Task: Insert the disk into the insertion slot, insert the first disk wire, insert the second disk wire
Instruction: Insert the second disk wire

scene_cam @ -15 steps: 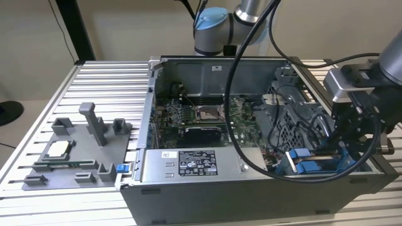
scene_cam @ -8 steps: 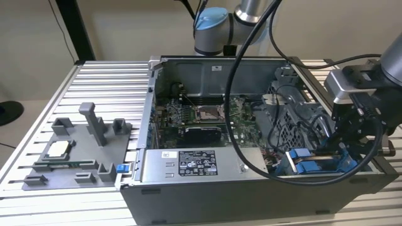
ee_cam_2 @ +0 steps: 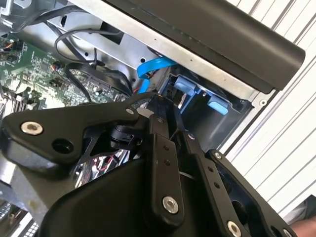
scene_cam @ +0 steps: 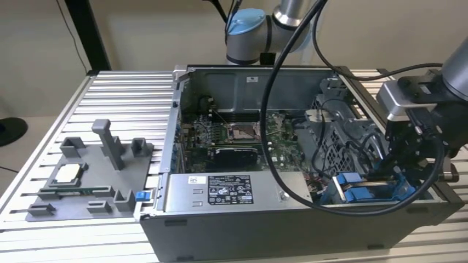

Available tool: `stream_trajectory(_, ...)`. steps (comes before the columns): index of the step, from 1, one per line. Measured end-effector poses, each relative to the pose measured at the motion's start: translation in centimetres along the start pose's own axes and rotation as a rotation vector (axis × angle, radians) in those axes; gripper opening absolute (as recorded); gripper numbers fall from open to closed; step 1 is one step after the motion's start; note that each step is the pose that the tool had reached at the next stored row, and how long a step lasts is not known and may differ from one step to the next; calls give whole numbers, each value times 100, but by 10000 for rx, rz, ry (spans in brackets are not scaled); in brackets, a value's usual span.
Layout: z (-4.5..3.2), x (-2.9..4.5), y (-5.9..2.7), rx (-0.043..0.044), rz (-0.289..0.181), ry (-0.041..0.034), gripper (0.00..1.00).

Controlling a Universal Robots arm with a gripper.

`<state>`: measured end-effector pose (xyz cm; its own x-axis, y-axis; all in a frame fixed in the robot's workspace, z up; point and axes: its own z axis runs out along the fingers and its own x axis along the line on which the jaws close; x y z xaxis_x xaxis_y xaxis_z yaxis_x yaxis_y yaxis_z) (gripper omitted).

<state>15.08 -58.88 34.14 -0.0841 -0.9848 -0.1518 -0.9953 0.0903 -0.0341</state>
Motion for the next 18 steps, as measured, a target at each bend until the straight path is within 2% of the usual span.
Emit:
stream_trajectory(5, 26, 5, 2, -39, 7, 8, 0)
stream_trajectory(10, 93, 15, 3, -58, 8, 28, 0)
stream_trajectory(12, 110, 18, 4, -63, 10, 14, 0)
stream_trajectory(13, 115, 18, 5, -66, 11, 0, 100)
stream_trajectory(15, 95, 16, 5, -66, 13, -10, 100)
stream_trajectory(18, 6, 2, 2, -63, 11, 7, 100)
